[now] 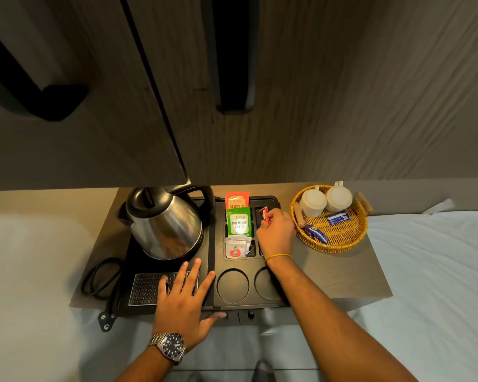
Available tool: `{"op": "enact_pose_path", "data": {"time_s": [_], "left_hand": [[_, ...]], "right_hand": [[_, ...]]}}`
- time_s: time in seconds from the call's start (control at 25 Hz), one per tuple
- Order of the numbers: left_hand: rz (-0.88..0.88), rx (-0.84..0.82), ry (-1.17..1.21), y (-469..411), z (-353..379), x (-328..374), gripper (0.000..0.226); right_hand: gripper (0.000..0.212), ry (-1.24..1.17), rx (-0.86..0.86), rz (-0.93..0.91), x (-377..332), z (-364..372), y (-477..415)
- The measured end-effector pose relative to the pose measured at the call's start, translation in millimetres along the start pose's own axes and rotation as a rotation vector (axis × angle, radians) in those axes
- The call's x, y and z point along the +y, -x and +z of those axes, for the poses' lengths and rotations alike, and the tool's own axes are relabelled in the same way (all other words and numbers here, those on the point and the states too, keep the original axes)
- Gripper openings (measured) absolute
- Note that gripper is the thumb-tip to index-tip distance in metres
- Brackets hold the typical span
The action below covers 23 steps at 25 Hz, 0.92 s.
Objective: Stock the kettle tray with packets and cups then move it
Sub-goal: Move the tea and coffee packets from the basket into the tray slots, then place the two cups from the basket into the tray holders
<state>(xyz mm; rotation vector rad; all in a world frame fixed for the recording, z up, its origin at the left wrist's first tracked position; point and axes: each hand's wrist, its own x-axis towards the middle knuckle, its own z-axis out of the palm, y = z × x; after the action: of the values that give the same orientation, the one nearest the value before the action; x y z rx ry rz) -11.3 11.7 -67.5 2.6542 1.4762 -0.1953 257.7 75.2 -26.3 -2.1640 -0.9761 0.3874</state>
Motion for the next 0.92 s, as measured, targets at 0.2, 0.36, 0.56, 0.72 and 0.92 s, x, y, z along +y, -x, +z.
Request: {"op": "enact_pose_path", "data": {"time_s": [0.2, 0.36, 0.56, 0.72, 0.92], "left_hand": [[0.001, 0.008, 0.0, -1, 2, 0, 0.098], [0.005, 0.001, 0.005, -2, 1, -1, 0.099], [0.001, 0.007, -0.001, -1, -1, 2, 0.101], [-0.025, -0.011, -0.002, -1, -5, 3, 0.111], [-0.042, -0.035, 0.014, -1, -7, 4, 0.114]], "right_hand": [[0.031, 0.153, -0.072, -0.039, -5, -1, -1], [0.029, 0.181, 0.021, -0.197, -1, -35, -28], [0.051, 0.63, -0.087, -0.117, 25, -83, -92], [0.051, 0.885, -0.223, -0.142, 24, -87, -112], [0.05, 0.906, -0.272, -0.176, 8, -105, -110]]}}
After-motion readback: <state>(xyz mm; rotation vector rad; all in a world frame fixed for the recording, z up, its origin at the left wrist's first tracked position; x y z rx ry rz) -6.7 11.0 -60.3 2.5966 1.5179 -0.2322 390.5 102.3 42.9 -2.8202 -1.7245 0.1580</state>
